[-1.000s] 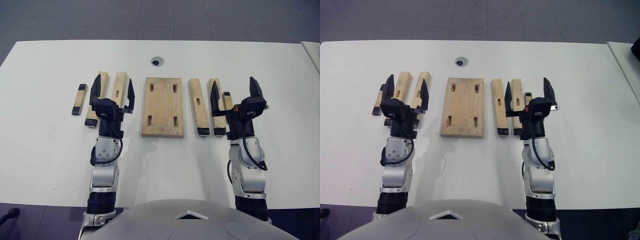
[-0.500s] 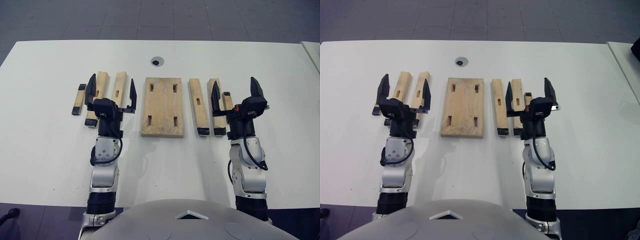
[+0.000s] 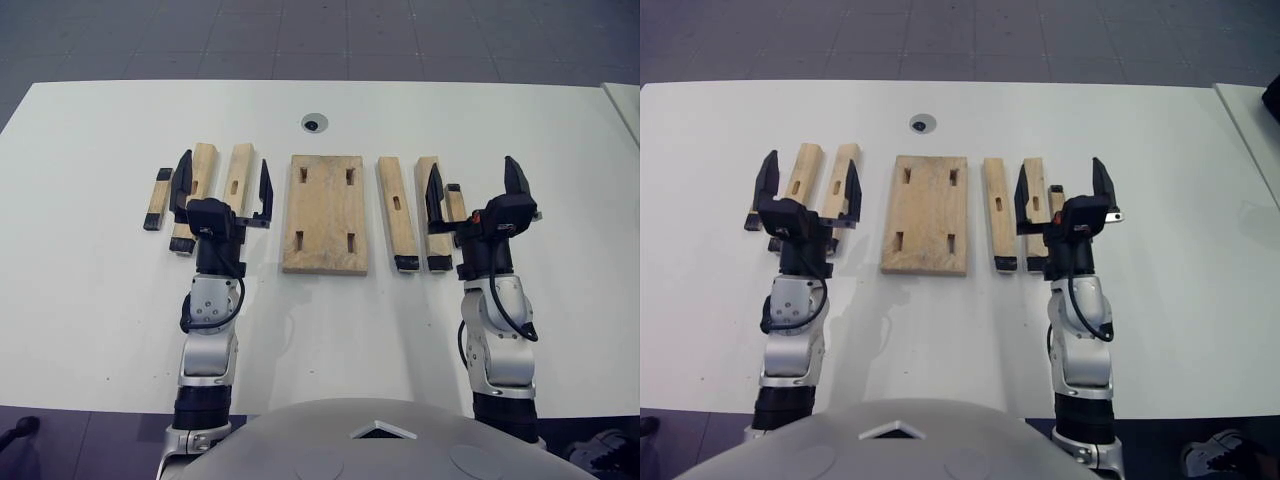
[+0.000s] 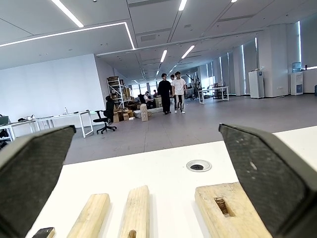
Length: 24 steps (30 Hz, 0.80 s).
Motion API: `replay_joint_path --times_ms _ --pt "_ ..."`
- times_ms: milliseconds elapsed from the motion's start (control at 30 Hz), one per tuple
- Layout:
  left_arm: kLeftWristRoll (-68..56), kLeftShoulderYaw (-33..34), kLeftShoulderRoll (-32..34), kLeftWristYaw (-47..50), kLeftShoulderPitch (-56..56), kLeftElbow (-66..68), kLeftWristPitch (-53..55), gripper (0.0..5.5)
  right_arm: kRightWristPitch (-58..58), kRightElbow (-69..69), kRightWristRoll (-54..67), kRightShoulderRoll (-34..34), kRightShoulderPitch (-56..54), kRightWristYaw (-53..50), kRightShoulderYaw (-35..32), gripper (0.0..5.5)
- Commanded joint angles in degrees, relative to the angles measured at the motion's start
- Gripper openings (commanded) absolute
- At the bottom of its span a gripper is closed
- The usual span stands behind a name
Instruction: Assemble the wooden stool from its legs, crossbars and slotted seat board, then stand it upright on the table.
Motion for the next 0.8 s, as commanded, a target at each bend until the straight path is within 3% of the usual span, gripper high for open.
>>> replay_joint_path --times_ms 33,800 --pt "0.17 0.0 0.25 -0.18 0.18 -0.43 1.1 5.39 0.86 -0.03 -0.01 -0.1 0.6 -0.32 -0.54 5.4" --pt "-0.08 0.1 0.5 -0.35 0.84 -0.69 2.02 5.39 5.35 12.63 3.68 -2.95 3.98 0.58 -9.49 5.4"
